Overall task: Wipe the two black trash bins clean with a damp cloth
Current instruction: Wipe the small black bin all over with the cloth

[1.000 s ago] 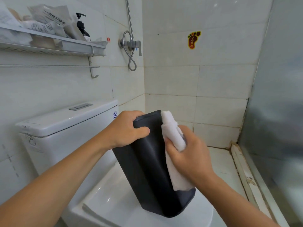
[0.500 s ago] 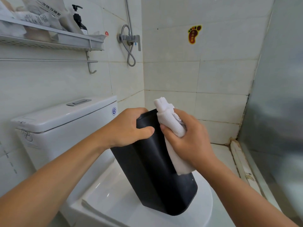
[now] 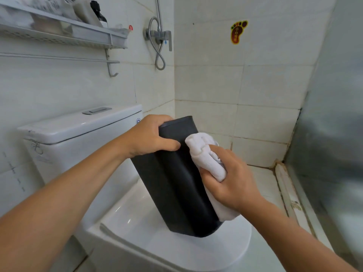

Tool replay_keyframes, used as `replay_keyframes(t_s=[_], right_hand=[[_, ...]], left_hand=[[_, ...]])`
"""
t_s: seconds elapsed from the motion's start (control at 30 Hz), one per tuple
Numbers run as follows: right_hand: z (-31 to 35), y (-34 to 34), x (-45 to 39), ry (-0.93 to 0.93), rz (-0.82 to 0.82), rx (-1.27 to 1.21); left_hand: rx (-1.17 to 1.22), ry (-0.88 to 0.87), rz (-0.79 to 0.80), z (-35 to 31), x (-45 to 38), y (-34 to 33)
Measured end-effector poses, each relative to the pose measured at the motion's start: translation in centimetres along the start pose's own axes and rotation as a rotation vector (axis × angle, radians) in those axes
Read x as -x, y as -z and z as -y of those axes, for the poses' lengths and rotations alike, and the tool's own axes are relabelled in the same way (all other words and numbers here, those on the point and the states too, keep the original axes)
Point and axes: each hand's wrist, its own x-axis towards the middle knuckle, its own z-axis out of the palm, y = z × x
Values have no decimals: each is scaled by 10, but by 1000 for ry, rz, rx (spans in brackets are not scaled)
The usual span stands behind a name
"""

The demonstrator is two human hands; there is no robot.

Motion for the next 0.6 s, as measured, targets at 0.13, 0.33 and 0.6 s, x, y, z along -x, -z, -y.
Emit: replay_keyframes(t_s=[0.13,0.33,0.6], right_hand=[[-15,2,19,-68,64,-20],[-19,2,26,-96,62,-6],[14,-11,-22,15,-22,-16]], left_hand=[[37,40,-43,12,-3,5],[50,57,-54,20,-2,9],[19,-4,-47,18,4,8]])
